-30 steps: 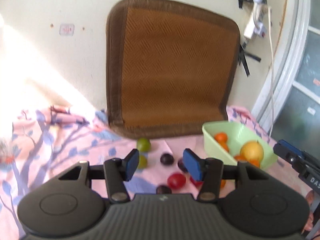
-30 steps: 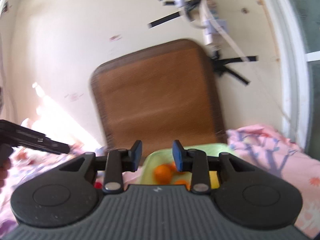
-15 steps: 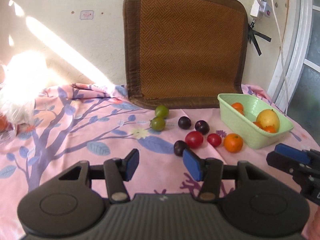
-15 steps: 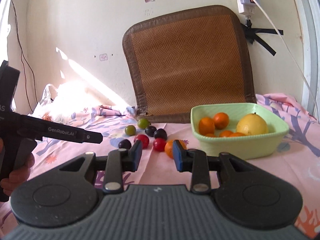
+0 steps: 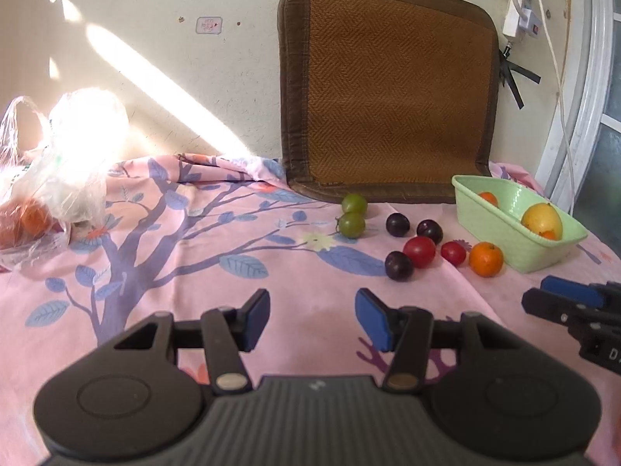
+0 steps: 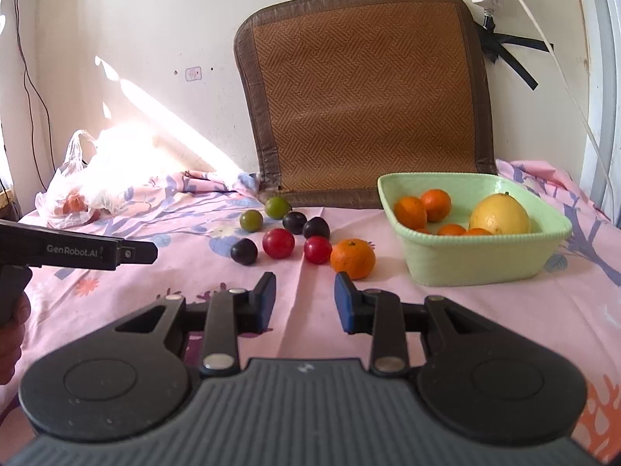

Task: Organize fruits
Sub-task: 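Withdraw both tools and reach toward the remaining tomatoes and mandarin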

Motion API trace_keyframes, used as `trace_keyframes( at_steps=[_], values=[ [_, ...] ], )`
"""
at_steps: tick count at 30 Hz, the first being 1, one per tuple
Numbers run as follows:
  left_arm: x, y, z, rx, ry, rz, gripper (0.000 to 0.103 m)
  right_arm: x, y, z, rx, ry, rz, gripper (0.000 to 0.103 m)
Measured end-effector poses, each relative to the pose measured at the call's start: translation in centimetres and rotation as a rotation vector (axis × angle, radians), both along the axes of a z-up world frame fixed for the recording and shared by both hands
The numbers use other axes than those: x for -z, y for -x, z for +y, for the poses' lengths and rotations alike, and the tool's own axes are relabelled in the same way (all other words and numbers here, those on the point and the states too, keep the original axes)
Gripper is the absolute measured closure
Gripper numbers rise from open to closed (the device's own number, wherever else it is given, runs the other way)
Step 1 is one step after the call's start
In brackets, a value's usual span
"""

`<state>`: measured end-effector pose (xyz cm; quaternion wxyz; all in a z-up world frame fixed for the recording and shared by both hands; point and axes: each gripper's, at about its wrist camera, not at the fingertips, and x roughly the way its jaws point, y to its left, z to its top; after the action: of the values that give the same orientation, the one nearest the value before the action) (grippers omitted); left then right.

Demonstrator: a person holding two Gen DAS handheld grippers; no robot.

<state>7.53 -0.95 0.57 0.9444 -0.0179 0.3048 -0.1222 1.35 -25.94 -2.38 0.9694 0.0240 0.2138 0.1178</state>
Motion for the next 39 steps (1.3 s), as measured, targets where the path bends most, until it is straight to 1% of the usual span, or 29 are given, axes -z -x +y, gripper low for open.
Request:
trace_keyframes(
  at_steps=[2,7,10,15,22,29,35,37,39],
  values=[
    [0.4,0.0,-0.2,-0.001,-0.008,0.002,0.053,0.0,0.1,0.2,0.013,0.010,-0.003,0.067],
    [1.1,0.4,-0.9,0.006,-0.049,-0.009,0.053,0.0,0.0,0.3,0.055,-0.009,0.012,0.067],
    [1.0,0.8,-1.0,0.008,-0.060,-0.035,0.053,0.1,-0.3,0.4,0.075,-0.023,0.022,0.067],
    [1.0,0.9,-0.9,0.018,-0.048,-0.042,0.053,0.3,-0.8,0.3,0.124,-0.037,0.028,0.067],
    [0.8,0.6,-0.9,0.049,-0.025,-0.046,0.053,0.5,-2.7,-1.0,0.172,-0.096,0.063,0.066],
    [0.9,-0.2,-1.8,0.052,-0.042,-0.031,0.053,0.6,-4.7,-1.6,0.162,-0.141,0.096,0.066],
    [0.9,-0.4,-2.3,0.063,-0.046,-0.027,0.053,1.0,-6.2,-1.1,0.167,-0.153,0.125,0.066],
    [0.9,-0.5,-2.2,0.064,-0.037,-0.024,0.053,1.1,-6.8,-1.0,0.183,-0.152,0.140,0.060],
    [1.0,-0.6,-2.2,0.065,-0.034,-0.021,0.053,1.1,-7.4,-1.0,0.196,-0.162,0.148,0.060]
  ],
)
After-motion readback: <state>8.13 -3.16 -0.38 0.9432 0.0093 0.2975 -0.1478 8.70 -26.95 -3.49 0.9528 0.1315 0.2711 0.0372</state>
